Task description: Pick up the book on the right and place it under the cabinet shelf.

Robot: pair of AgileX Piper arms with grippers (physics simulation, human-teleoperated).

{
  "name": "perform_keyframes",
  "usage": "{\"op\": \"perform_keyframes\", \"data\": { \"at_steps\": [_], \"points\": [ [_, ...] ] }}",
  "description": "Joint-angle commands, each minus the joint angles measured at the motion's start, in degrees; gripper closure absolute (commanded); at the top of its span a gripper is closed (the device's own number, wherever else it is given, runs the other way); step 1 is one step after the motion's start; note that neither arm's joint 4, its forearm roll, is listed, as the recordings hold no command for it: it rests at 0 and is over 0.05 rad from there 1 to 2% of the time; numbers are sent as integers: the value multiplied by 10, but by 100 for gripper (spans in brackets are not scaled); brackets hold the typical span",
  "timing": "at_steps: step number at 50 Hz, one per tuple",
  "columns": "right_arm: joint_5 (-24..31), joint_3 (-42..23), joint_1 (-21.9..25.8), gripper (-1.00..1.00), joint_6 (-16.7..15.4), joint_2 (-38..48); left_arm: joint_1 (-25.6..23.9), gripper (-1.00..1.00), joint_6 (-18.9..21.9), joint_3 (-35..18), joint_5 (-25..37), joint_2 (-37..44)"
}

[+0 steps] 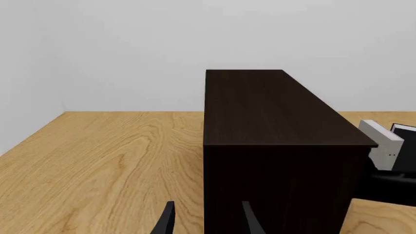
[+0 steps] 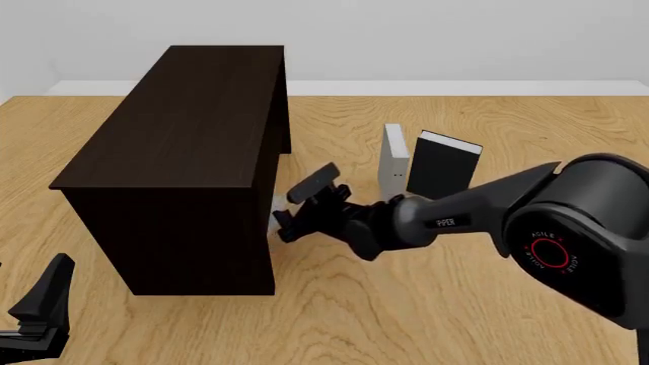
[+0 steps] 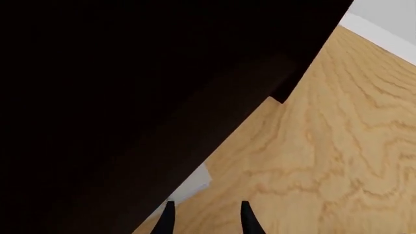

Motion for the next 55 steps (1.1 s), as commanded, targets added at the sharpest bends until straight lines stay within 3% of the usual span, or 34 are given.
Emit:
{"op": "perform_keyframes", "data": {
  "at_steps": [1, 31, 55],
  "points": [
    [-18, 39, -4, -100, 22, -29, 0, -100, 0, 0, 0, 0],
    [-65, 205, -23, -100, -1, -165, 0, -100, 0, 0, 0, 0],
    [-53, 304, -34, -100, -9, -280, 0, -100, 0, 0, 0, 0]
  ]
}}
